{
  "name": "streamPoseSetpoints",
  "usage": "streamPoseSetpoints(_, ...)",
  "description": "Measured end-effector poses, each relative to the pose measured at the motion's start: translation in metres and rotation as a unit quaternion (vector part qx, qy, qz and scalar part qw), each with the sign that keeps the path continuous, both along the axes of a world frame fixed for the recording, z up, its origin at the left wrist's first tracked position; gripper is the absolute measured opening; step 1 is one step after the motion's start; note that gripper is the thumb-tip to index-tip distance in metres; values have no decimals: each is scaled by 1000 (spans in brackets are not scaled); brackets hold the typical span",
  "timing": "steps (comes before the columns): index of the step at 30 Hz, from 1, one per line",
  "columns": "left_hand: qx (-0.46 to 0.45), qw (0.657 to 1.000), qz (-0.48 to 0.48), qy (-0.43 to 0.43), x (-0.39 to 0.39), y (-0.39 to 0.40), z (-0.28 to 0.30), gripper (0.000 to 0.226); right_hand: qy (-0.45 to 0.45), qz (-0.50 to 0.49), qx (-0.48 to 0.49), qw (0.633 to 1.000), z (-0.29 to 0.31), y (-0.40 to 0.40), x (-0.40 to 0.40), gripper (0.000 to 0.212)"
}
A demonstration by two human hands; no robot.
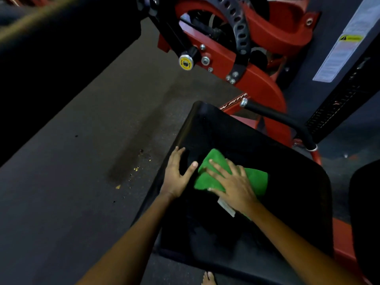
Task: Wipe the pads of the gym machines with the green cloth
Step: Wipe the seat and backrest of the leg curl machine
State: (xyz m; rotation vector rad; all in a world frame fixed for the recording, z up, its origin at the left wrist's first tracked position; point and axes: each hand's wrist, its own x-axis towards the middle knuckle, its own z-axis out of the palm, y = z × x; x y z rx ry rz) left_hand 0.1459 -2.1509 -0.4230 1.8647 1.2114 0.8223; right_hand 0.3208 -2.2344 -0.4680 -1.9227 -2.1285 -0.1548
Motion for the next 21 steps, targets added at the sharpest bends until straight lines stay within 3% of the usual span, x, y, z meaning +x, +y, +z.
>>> streamPoseSetpoints(2, -36, 997, 38, -56, -6, 7, -1, 77, 61, -103, -30, 992, 8, 23, -7, 57)
streamPoseSetpoints(4, -80, 982, 100, -141, -13, 14, -2, 68, 115, -146, -54, 981, 16, 45, -31, 56)
streamPoseSetpoints(7, -160, 937, 149, -273, -11, 17, 3, 40, 107, -54, -37, 992, 23, 42, -65, 57)
streamPoseSetpoints(9, -189, 910, 183, -320, -9, 18, 5, 44, 72, 51, -33, 996, 19, 20, -65, 56)
streamPoseSetpoints(12, -213, 896, 185, -343, -14, 21, 4, 49, -15, 155, 17, 988, 11, 4, -37, 57)
streamPoseSetpoints(14, -230, 884, 181, -364, -19, 25, 1, 53, -5, 124, 1, 992, 13, 18, -23, 56)
streamPoseSetpoints(18, -289, 821, 200, -450, -28, 28, 5, 69, 95, -71, -32, 992, 27, 48, -57, 53)
streamPoseSetpoints(21, -326, 780, 205, -494, -34, 31, 4, 70, 52, 20, 1, 998, 24, 29, -82, 53)
